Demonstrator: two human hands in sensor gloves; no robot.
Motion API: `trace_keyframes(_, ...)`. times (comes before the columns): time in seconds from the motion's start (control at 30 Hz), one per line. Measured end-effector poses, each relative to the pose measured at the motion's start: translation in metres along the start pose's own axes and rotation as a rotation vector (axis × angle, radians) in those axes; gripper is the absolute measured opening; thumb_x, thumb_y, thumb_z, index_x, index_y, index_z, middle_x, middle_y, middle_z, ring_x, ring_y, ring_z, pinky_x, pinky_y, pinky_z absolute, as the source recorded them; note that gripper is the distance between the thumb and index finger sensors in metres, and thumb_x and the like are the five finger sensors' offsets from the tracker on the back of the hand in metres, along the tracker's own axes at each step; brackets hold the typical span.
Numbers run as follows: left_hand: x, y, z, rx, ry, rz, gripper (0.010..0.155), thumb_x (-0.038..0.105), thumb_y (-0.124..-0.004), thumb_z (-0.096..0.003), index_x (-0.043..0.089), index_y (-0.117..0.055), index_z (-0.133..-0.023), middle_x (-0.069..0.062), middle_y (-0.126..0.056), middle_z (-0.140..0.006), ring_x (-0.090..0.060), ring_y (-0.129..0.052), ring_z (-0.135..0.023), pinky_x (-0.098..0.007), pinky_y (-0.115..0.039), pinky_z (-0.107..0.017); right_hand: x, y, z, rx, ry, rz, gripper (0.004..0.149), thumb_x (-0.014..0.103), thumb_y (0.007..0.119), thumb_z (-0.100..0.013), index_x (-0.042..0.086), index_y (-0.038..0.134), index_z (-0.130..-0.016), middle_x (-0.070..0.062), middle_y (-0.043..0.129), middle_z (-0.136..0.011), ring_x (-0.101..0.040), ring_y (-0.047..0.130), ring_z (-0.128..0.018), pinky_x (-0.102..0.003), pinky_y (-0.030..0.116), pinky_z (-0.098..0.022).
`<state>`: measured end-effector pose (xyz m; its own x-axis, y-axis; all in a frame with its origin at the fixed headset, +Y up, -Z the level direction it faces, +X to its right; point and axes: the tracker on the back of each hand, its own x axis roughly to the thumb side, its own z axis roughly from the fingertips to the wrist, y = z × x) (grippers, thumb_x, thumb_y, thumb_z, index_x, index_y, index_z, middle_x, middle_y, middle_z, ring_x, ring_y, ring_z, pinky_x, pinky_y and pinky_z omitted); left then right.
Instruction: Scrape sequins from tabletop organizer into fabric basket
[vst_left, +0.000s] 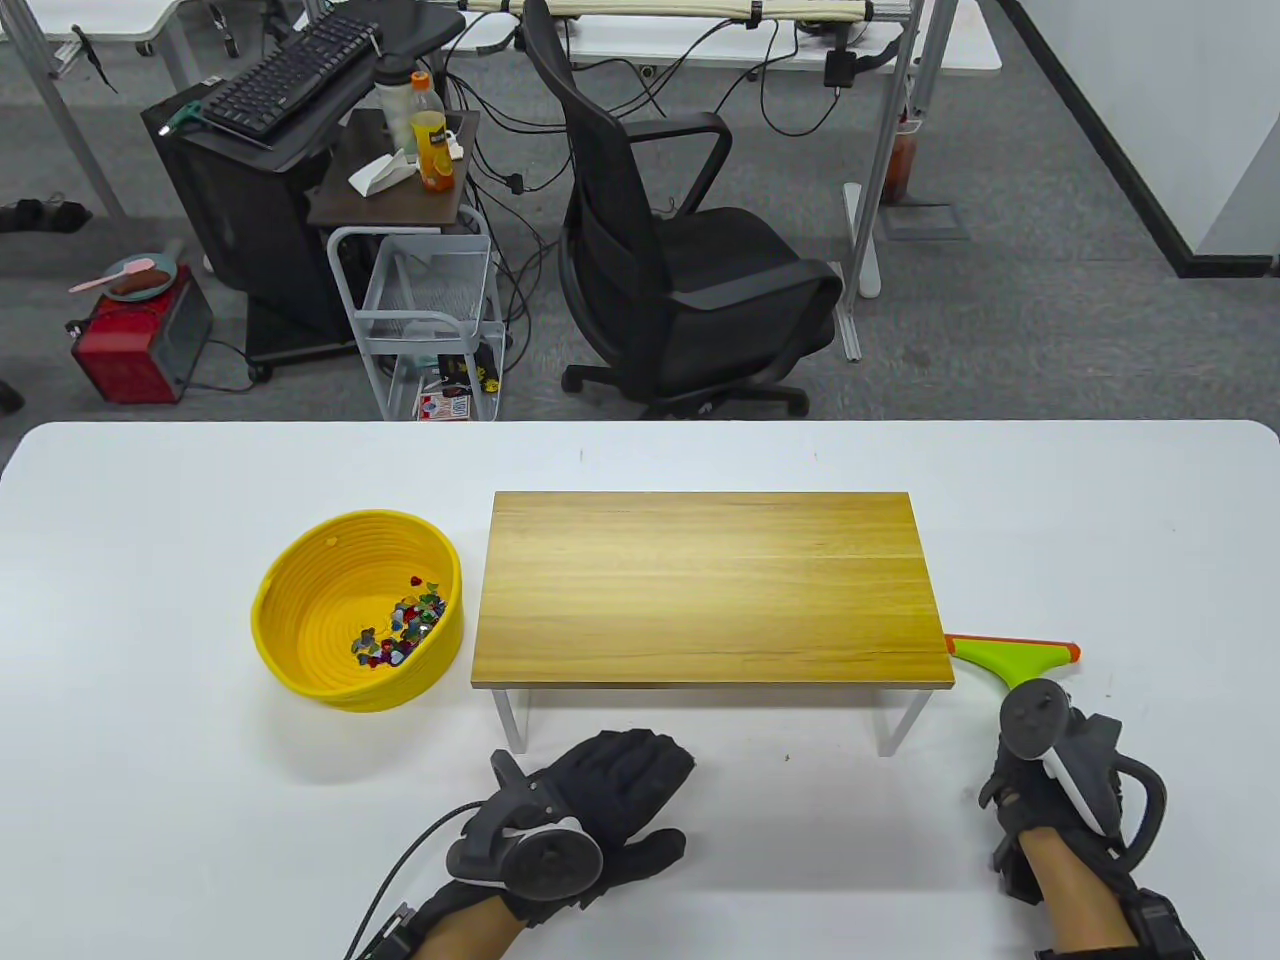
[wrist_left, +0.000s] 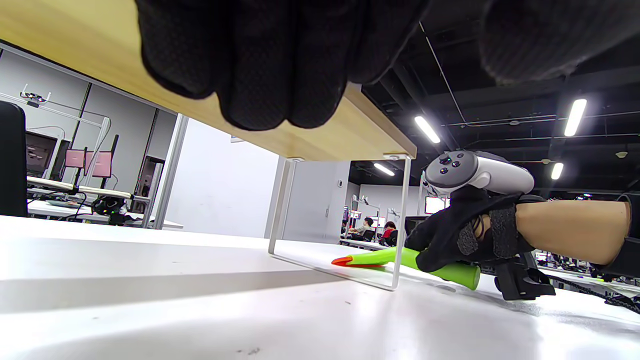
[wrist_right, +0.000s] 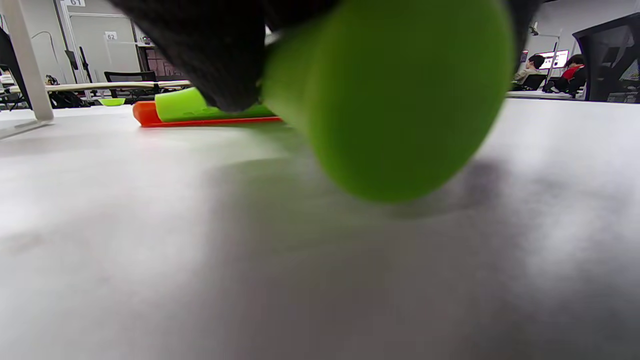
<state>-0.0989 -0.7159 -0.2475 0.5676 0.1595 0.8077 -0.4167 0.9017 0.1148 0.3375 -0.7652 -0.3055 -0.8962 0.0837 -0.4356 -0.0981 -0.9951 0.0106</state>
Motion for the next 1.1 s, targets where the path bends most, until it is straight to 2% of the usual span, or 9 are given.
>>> trace_keyframes(0.17,-0.001,-0.002,0.0,-0.012,0.008,-0.001,0.072,0.065,-0.075,-0.0409,0.018,-0.069,-0.095,-0.012,-0.086,-0.094,-0.038,-0.092,-0.08,-0.053,-0.078,-0.062,-0.002,-0.001,0.0,-0.013,0.006,0.001,0.064,0.029,0.084,-0.056,-0.003,0.056,-0.104,-0.028,0.077,-0.095,-0.046,0.09,-0.072,-0.053,0.08,-0.052)
trace_keyframes(0.27,-0.001,-0.002,-0.001,-0.016,0.015,-0.001,0.072,0.065,-0.075,-0.041,0.018,-0.069,-0.095,-0.012,-0.086,-0.094,-0.038,-0.092,-0.079,-0.054,-0.078,-0.063,-0.002,-0.006,0.002,-0.046,0.0,0.0,0.066,0.034,0.082,-0.057,0.0,0.055,-0.107,-0.03,0.07,-0.101,-0.05,0.084,-0.079,-0.057,0.076,-0.057)
trace_keyframes(0.4,-0.003,-0.001,-0.001,-0.017,0.026,-0.001,0.072,0.065,-0.075,-0.0411,0.017,-0.069,-0.095,-0.013,-0.086,-0.094,-0.038,-0.092,-0.079,-0.054,-0.078,-0.062,0.001,-0.039,0.015,-0.224,-0.066,-0.059,0.067,0.035,0.081,-0.058,0.003,0.052,-0.109,-0.028,0.064,-0.106,-0.052,0.077,-0.085,-0.06,0.07,-0.064)
trace_keyframes(0.57,-0.005,-0.001,0.0,-0.016,0.037,0.003,0.072,0.064,-0.075,-0.0411,0.017,-0.069,-0.095,-0.013,-0.086,-0.093,-0.038,-0.092,-0.079,-0.054,-0.078,-0.062,0.01,-0.08,0.041,-0.376,-0.187,-0.164,0.066,0.037,0.08,-0.058,0.006,0.052,-0.109,-0.026,0.063,-0.107,-0.051,0.073,-0.09,-0.061,0.065,-0.068)
trace_keyframes(0.7,-0.005,-0.001,0.0,-0.014,0.038,0.001,0.072,0.064,-0.075,-0.0413,0.017,-0.068,-0.095,-0.013,-0.086,-0.094,-0.038,-0.092,-0.08,-0.054,-0.078,-0.062,0.025,-0.103,0.066,-0.463,-0.363,-0.226,0.065,0.038,0.079,-0.059,0.008,0.051,-0.11,-0.024,0.059,-0.11,-0.051,0.068,-0.094,-0.061,0.06,-0.072)
trace_keyframes(0.83,-0.007,-0.001,0.0,-0.012,0.046,0.0,0.072,0.064,-0.075,-0.0413,0.017,-0.068,-0.095,-0.014,-0.085,-0.094,-0.039,-0.092,-0.08,-0.054,-0.078,-0.062,0.048,-0.115,0.096,-0.509,-0.64,-0.267,0.067,0.041,0.08,-0.059,0.01,0.051,-0.111,-0.021,0.058,-0.112,-0.049,0.064,-0.097,-0.06,0.057,-0.074)
trace_keyframes(0.97,-0.007,-0.001,0.001,-0.01,0.046,0.0,0.072,0.064,-0.075,-0.0414,0.017,-0.068,-0.095,-0.014,-0.085,-0.094,-0.039,-0.091,-0.08,-0.055,-0.077,-0.062,0.076,-0.111,0.122,-0.507,-0.889,-0.236,0.068,0.046,0.079,-0.058,0.012,0.053,-0.11,-0.019,0.061,-0.112,-0.047,0.067,-0.097,-0.059,0.058,-0.075)
trace_keyframes(1.1,-0.007,0.0,0.001,-0.002,0.04,-0.006,0.072,0.064,-0.075,-0.0413,0.017,-0.068,-0.095,-0.014,-0.085,-0.094,-0.039,-0.091,-0.08,-0.055,-0.077,-0.062,0.098,-0.097,0.14,-0.509,-1.045,-0.19,0.07,0.054,0.079,-0.056,0.014,0.059,-0.108,-0.017,0.067,-0.11,-0.044,0.072,-0.096,-0.058,0.06,-0.075)
